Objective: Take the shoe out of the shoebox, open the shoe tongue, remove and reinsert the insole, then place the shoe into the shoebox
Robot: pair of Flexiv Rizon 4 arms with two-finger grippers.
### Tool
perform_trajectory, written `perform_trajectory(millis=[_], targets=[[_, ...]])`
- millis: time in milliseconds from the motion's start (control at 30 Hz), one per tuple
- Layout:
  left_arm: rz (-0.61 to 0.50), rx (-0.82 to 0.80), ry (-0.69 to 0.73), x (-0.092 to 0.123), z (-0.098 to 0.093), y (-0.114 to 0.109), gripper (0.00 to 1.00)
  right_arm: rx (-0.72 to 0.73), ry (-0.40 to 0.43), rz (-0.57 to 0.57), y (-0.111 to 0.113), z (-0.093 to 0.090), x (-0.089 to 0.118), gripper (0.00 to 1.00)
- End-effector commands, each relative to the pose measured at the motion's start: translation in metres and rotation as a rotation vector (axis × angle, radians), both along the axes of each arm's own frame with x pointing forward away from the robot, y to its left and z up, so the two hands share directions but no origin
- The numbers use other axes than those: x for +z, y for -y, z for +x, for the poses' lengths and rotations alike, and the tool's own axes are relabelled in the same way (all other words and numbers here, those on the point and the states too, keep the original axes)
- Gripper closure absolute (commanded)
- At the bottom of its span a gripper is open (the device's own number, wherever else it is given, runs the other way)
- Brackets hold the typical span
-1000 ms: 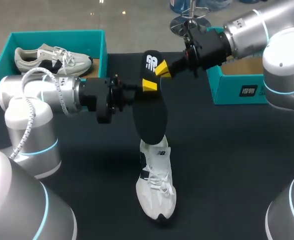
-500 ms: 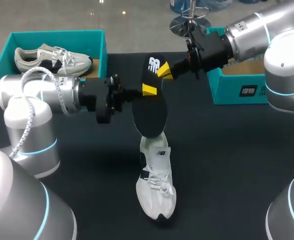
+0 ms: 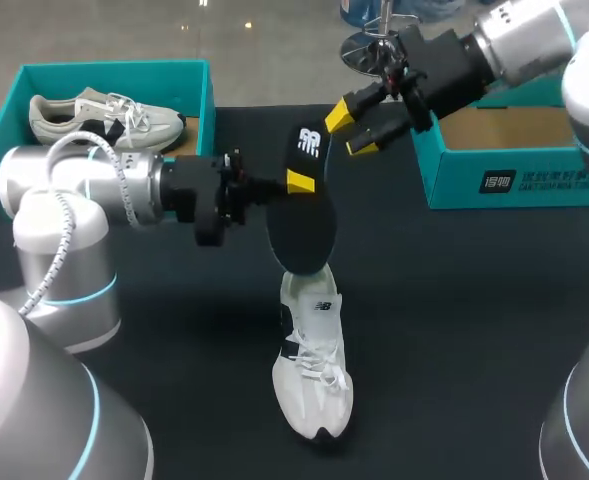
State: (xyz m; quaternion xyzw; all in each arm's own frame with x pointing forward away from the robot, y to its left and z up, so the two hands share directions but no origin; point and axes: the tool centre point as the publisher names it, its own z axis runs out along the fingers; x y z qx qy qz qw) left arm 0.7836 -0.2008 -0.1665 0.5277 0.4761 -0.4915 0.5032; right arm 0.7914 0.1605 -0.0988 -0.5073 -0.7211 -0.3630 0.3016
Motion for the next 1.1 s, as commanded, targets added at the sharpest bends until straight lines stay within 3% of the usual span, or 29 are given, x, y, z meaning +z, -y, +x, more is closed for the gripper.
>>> perform_trajectory(millis=[33,200,600,1100], targets=[[0.014,-0.015,-0.011,-0.005,0.009,0.005,1.00,-0.046,0.141,-0.319,0.020,-0.022,0.036,0.00],[0.029,-0.005,-0.025,-0.010,0.013,0.007,1.00,0.002,0.215,-0.482,0.013,-0.031,0.049,0.00],[0.047,0.016,-0.043,-0.014,0.018,0.013,1.00,0.055,0.365,-0.715,0.010,-0.047,0.076,0.00],[0.061,0.042,-0.067,-0.019,0.020,0.013,1.00,0.050,0.383,-0.768,0.013,-0.051,0.083,0.00]])
